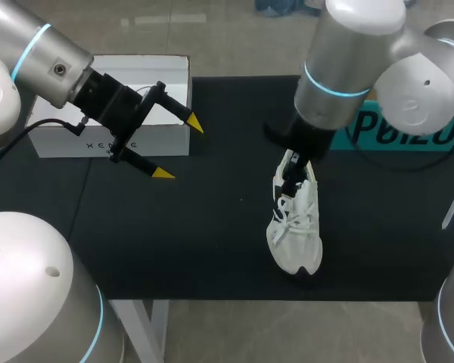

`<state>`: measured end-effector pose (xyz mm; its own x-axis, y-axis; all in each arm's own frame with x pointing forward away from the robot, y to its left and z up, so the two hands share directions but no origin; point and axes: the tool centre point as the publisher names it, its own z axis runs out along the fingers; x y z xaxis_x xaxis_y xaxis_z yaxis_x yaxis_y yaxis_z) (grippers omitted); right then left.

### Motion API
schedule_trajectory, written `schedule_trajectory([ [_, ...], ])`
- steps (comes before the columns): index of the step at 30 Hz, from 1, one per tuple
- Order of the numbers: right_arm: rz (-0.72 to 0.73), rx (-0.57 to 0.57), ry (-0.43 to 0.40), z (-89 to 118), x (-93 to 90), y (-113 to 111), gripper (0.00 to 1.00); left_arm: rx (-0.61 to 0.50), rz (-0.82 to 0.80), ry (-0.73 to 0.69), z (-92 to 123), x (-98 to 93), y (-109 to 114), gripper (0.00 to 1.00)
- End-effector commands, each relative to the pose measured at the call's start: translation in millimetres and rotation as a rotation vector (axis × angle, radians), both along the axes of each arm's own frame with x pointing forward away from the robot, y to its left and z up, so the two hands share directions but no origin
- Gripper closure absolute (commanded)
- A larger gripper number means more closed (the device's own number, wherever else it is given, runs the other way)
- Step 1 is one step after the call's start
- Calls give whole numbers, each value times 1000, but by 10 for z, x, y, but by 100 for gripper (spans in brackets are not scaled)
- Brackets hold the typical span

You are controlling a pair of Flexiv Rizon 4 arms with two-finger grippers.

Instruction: Take the shoe out of the shoebox, open the shoe tongue, remove and reinsert the insole, then place the shoe into the shoebox

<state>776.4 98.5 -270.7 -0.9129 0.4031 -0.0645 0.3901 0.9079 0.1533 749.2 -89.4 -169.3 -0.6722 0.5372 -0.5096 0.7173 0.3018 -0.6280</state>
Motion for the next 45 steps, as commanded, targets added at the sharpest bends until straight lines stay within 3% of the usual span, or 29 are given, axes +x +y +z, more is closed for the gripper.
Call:
schedule_trajectory([
  [1, 136, -117, -20, -26, 152, -40, 0, 3, -1, 0, 2, 0, 2, 0],
  [6, 111, -156, -29, -68, 426, -144, 0, 3, -1, 0, 2, 0, 2, 0],
  [14, 139, -149, 10, -119, 698, -114, 0, 3, -1, 0, 2, 0, 2, 0],
  [20, 199, -51, 51, -225, 879, -168, 0, 3, -1, 0, 2, 0, 2, 0],
  [27, 259, -60, 37, -333, 990, -165, 0, 3, -1, 0, 2, 0, 2, 0],
  [45, 234, -58, 25, -697, 1316, -188, 0, 3, -1, 0, 2, 0, 2, 0],
])
